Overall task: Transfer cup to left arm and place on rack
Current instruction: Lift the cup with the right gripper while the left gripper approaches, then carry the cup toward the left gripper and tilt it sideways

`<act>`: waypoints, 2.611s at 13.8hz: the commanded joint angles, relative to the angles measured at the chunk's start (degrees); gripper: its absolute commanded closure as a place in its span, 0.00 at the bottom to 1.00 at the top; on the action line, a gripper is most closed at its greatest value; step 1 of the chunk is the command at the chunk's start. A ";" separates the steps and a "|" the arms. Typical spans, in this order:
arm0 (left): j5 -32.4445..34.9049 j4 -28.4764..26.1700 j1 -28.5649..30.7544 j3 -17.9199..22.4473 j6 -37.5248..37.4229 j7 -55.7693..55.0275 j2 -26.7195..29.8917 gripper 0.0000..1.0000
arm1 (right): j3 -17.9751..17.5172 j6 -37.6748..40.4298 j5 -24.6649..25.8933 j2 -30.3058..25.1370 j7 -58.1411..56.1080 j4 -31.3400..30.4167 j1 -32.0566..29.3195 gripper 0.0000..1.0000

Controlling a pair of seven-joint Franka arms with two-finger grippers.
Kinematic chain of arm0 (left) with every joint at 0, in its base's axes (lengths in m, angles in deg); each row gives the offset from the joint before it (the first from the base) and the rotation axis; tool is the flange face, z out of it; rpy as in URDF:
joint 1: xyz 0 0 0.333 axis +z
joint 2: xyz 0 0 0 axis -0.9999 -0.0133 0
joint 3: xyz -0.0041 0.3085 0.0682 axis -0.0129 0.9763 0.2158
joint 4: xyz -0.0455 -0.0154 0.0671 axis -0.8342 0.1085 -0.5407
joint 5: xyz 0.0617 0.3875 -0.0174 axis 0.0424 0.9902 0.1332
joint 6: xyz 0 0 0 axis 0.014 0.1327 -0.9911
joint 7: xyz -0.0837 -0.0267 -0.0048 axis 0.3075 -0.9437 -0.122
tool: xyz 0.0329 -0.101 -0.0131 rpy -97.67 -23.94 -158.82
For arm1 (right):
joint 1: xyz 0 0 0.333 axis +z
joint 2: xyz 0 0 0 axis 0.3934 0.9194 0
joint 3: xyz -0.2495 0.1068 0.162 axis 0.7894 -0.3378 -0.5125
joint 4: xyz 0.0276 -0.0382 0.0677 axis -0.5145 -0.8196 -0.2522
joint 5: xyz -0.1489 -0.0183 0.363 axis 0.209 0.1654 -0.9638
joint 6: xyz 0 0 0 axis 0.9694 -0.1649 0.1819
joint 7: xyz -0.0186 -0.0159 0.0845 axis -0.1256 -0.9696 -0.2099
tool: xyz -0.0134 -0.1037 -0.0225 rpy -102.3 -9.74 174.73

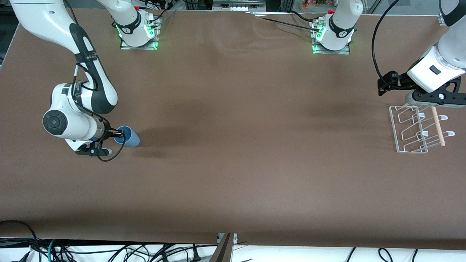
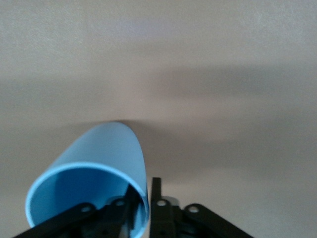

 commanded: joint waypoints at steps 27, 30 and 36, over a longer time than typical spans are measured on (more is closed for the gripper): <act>-48.10 11.28 -7.82 -0.16 16.07 67.20 -24.58 0.00 | -15.28 -5.71 -52.91 10.48 15.43 30.23 17.68 1.00; -48.18 11.19 -9.94 -0.25 17.82 78.03 -24.58 0.00 | -15.28 -7.30 -53.54 10.66 19.04 31.37 19.09 1.00; -50.21 8.38 -13.63 -0.60 22.12 90.36 -24.67 0.00 | -15.72 -7.30 -53.45 10.66 26.16 33.49 20.58 1.00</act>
